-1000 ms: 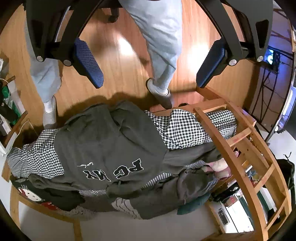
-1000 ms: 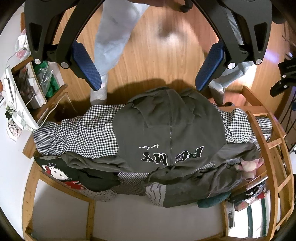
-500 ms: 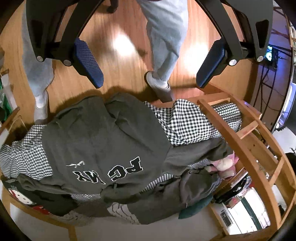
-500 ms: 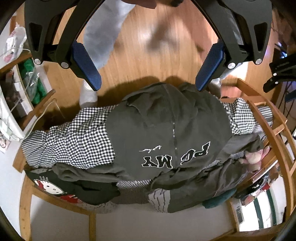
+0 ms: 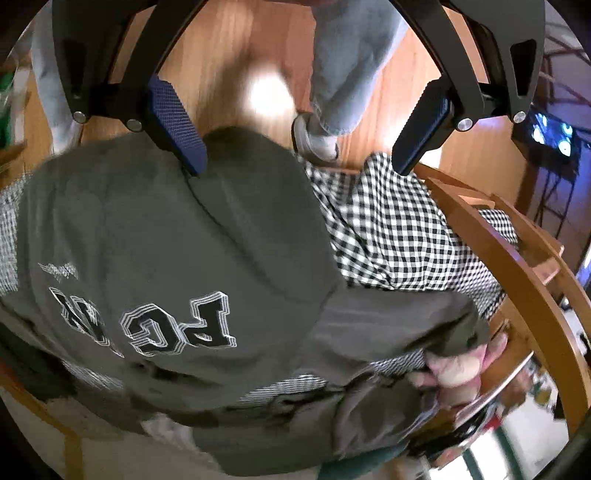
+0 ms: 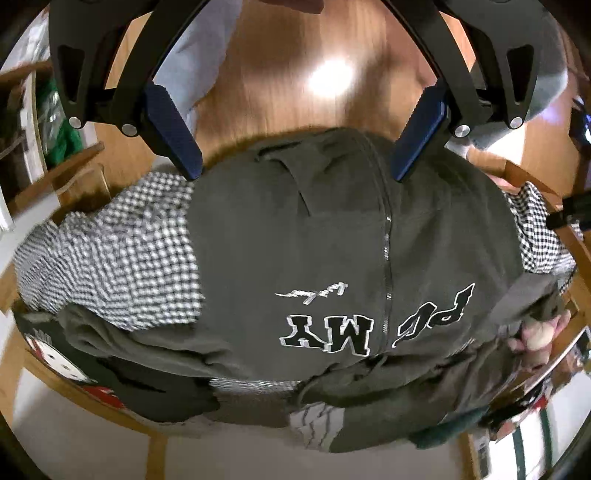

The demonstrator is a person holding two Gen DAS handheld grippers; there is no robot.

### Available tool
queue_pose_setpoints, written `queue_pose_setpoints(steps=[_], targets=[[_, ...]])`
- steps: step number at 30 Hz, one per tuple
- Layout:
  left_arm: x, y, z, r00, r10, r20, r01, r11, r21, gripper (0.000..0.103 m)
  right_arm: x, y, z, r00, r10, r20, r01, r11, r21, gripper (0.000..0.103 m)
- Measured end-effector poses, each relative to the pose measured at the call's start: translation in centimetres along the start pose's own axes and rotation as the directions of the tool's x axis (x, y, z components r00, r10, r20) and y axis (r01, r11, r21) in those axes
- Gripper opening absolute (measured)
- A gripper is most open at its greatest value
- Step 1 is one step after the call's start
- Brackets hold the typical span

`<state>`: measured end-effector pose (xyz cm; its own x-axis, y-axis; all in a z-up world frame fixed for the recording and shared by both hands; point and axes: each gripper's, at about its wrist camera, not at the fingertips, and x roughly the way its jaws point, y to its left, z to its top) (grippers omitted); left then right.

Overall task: Fold large clothes
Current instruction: 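Move both tools down onto the grey hoodie near its hood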

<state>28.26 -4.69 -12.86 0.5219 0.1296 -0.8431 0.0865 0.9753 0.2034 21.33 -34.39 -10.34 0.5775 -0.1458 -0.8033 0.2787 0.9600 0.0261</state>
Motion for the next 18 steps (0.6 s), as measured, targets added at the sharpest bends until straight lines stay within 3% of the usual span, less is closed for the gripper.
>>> queue_pose_setpoints(steps=[4, 7, 10, 14, 16, 18], targets=[[3.2, 2.7, 2.3, 1.0, -0.021, 0.006, 0.021, 0.995, -0.1, 0.099, 2.6, 2.2, 3.2, 0.999, 0.026, 0.028, -0.023, 0.995, -0.1, 0.1], [4.8, 4.7, 3.4, 0.993, -0.096, 0.065, 0.106, 0.978, -0.181, 0.099, 4.1, 4.6, 5.7, 0.997, 0.062, 0.05, -0.051, 0.979, -0.197, 0.1], [6.6, 7.0, 4.5, 0.975, -0.17, 0.143, 0.206, 0.934, -0.293, 0.099, 5.7, 7.4, 8.2, 0.995, 0.088, 0.054, -0.07, 0.96, -0.27, 0.1], [9.5, 10.2, 7.3, 0.979, -0.126, 0.159, 0.18, 0.9, -0.396, 0.099, 7.7, 11.7, 10.7, 0.983, 0.175, 0.052, -0.146, 0.924, -0.353, 0.1], [11.1, 12.6, 8.6, 0.959, -0.178, 0.222, 0.261, 0.861, -0.436, 0.099, 8.8, 14.7, 12.0, 0.976, 0.211, 0.046, -0.174, 0.895, -0.412, 0.1], [12.9, 15.0, 9.7, 0.953, -0.204, 0.222, 0.292, 0.812, -0.505, 0.099, 9.7, 17.6, 13.0, 0.967, 0.252, 0.043, -0.205, 0.865, -0.458, 0.1]])
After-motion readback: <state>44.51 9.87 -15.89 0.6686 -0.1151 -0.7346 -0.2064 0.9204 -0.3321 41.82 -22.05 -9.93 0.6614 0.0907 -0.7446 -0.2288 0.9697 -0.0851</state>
